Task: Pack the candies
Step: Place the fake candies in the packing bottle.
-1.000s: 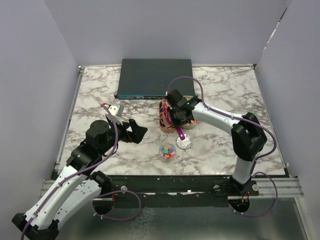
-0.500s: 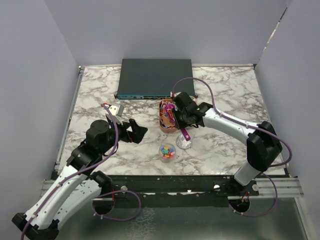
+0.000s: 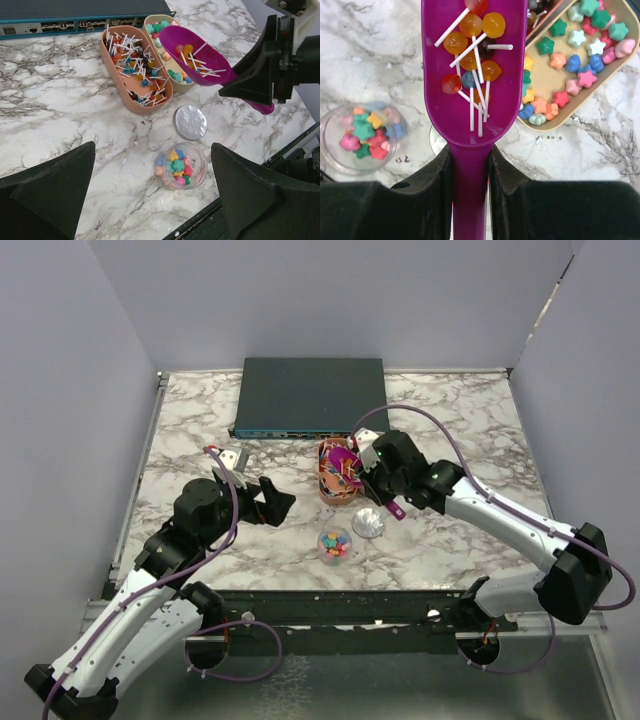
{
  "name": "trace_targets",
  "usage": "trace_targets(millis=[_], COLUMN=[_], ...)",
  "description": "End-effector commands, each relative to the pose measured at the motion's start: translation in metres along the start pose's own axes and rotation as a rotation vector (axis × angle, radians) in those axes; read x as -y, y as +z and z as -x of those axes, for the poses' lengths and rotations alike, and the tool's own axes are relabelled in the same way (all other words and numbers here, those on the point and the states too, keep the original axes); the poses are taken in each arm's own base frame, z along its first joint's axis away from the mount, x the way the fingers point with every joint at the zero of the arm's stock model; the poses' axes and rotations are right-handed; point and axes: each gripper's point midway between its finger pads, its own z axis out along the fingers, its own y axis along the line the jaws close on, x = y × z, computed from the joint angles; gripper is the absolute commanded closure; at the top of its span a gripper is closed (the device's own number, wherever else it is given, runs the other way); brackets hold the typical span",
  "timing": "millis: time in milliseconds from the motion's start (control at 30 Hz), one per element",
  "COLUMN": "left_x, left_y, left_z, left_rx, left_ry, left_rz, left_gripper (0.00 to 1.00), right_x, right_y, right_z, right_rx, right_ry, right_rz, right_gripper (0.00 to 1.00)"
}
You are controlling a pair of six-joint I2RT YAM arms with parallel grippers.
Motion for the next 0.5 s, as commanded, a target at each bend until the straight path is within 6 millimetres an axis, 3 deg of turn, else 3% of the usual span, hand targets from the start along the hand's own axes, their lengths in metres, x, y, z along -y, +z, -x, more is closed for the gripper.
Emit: trace_targets(millis=[0,467], left_x=[-0.002,-0.001], left_y=[0.0,-0.002], left_z=[0.005,0.006], left_rx=[0.015,0.021], left_ry=[0.003,0.005], left_rz=[0.01,0.005], left_gripper=[0.01,0.01], right_x=[-0.021,-0.059], right_y=[-0.022,-0.072], right_z=[-0.01,-0.057], right_rx=[-0.014,-0.136], right_ry=[-0.196,-0.425], right_rz=[0.167,0.472], right_gripper=[0.99,0.99])
